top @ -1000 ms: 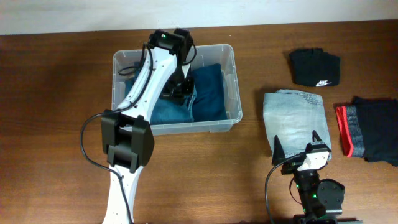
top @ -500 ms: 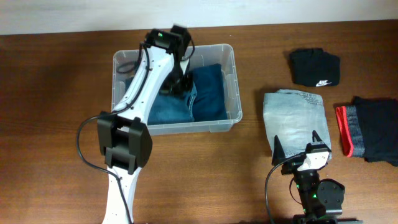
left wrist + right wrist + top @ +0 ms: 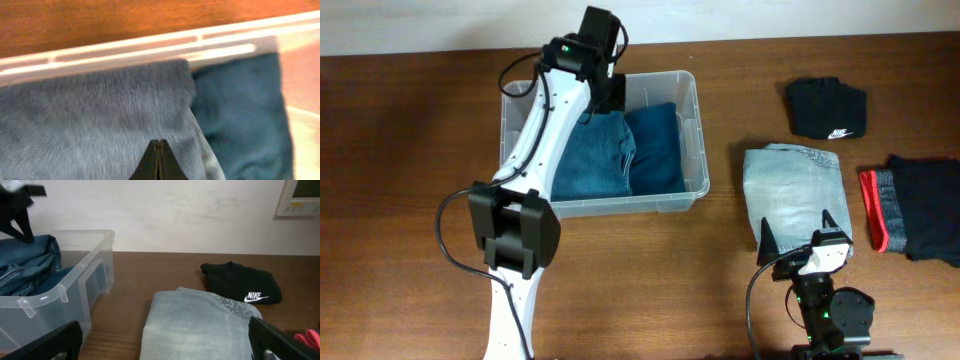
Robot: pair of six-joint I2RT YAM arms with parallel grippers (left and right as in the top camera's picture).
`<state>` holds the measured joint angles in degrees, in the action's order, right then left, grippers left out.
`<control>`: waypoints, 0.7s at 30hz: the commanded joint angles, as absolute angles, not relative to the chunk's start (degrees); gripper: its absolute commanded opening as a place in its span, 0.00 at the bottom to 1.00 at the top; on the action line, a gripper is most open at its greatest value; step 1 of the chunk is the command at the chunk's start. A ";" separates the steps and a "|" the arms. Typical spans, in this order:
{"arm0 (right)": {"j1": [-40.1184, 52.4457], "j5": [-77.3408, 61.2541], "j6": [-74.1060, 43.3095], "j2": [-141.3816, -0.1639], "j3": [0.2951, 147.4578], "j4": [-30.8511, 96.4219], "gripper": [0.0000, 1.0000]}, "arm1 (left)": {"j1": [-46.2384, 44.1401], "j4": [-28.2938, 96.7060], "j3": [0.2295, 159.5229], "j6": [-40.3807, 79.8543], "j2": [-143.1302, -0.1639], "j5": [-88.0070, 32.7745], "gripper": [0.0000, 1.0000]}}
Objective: Pack container
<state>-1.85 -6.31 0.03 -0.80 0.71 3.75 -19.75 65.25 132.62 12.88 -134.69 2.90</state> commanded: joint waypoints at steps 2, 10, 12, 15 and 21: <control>-2.28 -7.05 0.21 -0.32 0.32 3.79 0.98 | -19.42 59.51 125.62 12.14 -135.09 4.58 0.01; -2.28 -7.05 0.21 -0.32 0.32 3.79 0.99 | -19.42 51.42 117.84 12.14 -135.09 4.60 0.00; -2.28 -7.05 0.21 -0.32 0.32 3.79 0.98 | -19.42 51.53 117.97 12.14 -134.58 4.56 0.00; -2.28 -7.05 0.21 -0.32 0.32 3.79 0.99 | -19.42 52.69 118.37 12.14 -132.64 4.56 0.01; -2.28 -7.05 0.21 -0.32 0.32 3.79 0.98 | -19.42 56.55 118.39 12.14 -124.49 4.54 0.01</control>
<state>-1.85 -6.35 0.03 -0.80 0.71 3.75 -19.75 55.40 118.80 12.88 -130.96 3.75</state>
